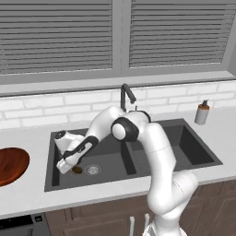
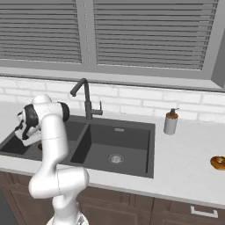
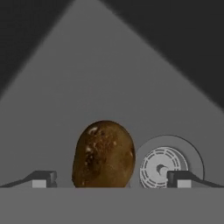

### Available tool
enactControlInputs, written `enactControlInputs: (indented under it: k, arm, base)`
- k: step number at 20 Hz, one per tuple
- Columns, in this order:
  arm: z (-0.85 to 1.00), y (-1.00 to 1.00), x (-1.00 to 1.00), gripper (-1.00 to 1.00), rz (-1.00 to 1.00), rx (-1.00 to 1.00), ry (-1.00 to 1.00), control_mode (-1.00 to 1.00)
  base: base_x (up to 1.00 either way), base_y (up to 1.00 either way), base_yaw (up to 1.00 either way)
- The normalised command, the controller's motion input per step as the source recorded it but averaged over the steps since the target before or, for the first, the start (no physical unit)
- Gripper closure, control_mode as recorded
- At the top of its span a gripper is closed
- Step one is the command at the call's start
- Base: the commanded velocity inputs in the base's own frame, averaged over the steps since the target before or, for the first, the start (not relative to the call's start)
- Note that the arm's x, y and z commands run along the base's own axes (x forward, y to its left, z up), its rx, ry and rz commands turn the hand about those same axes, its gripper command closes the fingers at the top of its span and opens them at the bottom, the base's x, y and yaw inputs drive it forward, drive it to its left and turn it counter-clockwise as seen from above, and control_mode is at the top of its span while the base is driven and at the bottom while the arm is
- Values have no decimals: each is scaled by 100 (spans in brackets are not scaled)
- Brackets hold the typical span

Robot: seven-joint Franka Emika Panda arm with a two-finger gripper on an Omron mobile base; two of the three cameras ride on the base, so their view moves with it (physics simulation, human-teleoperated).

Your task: Pick the mushroom from the sink and place it in the bowl. Then pick the bowl and place it in the microwave. Then close the microwave door and press the start button.

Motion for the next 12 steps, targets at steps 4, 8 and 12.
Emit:
enactControlInputs:
  k: [4,8,12]
  arm:
    - [-18,0,-2,-100,3,0,-3,-100]
    - [-15,-4,-12,-100,0,0,-3,-100]
    - [-17,-7,0,-100,0,0,-1,-100]
  base:
    - [0,0,0]
    - [0,0,0]
    - [0,0,0]
